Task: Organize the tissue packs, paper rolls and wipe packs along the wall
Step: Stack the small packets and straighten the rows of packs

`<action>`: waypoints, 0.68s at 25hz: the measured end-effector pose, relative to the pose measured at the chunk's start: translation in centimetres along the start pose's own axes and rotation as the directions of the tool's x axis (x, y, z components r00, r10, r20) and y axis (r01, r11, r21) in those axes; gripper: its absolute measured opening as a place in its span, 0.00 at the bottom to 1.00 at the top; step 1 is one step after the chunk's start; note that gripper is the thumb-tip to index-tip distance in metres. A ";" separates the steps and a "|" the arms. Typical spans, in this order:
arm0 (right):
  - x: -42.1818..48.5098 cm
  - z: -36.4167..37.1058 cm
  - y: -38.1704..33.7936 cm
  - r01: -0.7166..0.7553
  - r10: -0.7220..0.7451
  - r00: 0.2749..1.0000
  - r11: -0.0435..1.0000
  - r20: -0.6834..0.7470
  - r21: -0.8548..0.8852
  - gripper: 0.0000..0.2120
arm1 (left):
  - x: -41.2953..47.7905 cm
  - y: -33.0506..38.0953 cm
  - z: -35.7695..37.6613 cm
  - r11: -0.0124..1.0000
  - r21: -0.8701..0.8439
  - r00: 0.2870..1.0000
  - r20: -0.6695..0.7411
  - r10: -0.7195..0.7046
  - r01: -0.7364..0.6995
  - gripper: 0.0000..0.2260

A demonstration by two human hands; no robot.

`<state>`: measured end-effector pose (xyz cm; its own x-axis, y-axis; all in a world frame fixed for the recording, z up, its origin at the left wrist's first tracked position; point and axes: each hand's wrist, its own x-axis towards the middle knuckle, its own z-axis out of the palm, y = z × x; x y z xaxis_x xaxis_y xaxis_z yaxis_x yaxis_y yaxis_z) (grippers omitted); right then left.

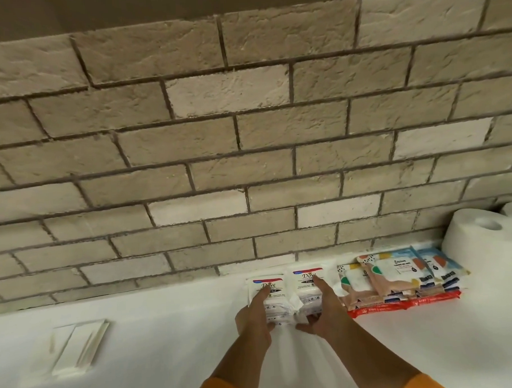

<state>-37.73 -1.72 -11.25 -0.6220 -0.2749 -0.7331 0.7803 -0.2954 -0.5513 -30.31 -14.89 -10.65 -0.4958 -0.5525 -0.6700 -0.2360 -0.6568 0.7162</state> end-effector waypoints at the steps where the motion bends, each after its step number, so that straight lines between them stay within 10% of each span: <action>1: -0.1 0.1 0.1 0.006 -0.006 1.000 1.000 -0.009 0.012 0.30 | 0.0 0.1 0.0 1.000 -0.008 1.000 -0.005 -0.003 0.003 0.19; 17: 0.6 5.6 6.1 -0.011 0.005 0.999 0.990 -0.045 -0.143 0.44 | 2.8 3.6 -8.4 0.998 0.043 0.999 -0.026 0.035 -0.034 0.22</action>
<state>-33.71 -8.80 -12.83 -0.6148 -0.2344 -0.7530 0.7884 -0.1582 -0.5944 -25.49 -23.10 -11.62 -0.4822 -0.5883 -0.6491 -0.2547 -0.6148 0.7464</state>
